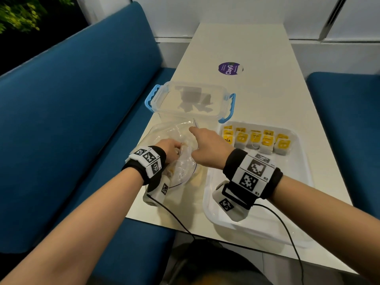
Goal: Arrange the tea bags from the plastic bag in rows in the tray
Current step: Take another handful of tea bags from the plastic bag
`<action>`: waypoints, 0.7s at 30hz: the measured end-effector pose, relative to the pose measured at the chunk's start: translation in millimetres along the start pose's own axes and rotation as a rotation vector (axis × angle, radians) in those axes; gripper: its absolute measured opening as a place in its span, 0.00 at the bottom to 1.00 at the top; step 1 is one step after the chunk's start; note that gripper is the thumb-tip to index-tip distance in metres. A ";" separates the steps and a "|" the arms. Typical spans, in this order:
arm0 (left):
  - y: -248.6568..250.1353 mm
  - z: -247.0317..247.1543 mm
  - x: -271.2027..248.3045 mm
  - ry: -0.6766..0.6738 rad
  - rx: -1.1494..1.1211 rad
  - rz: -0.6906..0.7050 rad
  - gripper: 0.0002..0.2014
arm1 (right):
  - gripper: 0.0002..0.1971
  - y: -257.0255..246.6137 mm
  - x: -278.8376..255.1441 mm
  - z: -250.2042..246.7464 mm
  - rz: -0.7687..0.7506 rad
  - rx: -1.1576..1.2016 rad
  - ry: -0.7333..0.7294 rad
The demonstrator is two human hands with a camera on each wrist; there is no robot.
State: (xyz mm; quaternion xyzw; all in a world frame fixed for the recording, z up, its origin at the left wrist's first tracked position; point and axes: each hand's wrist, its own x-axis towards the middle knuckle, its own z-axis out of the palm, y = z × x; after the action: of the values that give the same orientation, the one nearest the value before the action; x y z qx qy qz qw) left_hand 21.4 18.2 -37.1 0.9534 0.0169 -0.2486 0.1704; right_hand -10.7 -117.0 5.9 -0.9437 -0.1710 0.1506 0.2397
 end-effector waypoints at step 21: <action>-23.3 6.6 -10.1 0.085 -0.113 0.064 0.19 | 0.29 -3.2 -23.2 18.8 0.015 -0.049 0.075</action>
State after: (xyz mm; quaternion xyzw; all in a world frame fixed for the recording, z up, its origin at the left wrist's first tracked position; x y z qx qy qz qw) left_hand 6.8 38.5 -45.0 0.9520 0.0076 -0.2009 0.2309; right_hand -39.2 -115.9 -3.6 -0.9556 -0.1583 0.1128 0.2216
